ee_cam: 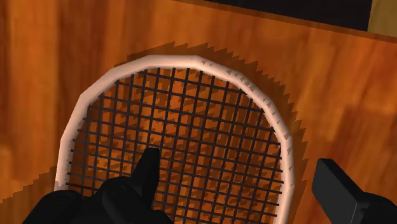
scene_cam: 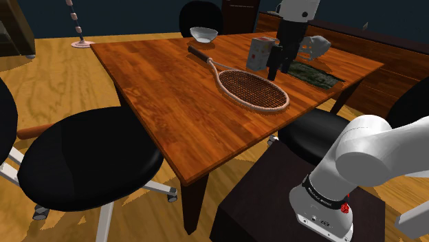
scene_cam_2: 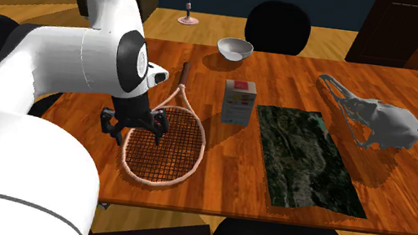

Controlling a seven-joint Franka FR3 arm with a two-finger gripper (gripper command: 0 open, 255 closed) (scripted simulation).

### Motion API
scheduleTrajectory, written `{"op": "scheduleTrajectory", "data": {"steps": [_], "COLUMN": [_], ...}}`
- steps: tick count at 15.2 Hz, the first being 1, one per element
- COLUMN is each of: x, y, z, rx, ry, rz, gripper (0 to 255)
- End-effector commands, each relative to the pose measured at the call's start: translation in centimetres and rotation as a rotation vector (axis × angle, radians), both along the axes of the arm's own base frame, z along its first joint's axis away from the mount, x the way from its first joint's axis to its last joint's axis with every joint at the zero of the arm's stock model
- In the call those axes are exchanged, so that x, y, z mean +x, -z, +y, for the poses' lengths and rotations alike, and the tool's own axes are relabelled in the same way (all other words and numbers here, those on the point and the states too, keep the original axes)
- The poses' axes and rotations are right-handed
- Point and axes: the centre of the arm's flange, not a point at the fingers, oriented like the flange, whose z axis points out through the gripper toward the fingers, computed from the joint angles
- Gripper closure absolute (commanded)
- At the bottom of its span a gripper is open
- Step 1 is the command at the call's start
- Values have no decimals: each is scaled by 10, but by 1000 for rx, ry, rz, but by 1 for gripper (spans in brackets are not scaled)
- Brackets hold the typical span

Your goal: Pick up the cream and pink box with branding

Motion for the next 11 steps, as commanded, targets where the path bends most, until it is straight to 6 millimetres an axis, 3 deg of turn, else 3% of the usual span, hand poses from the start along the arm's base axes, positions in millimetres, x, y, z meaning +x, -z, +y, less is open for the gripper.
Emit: {"op": "scheduleTrajectory", "data": {"steps": [1, 6, 11], "x": [0, 13, 38], "y": [0, -9, -15], "z": [0, -68, -132], "rx": [0, 36, 72], "ry": [0, -199, -399], "rz": [0, -28, -56], "gripper": [0, 0, 0]}}
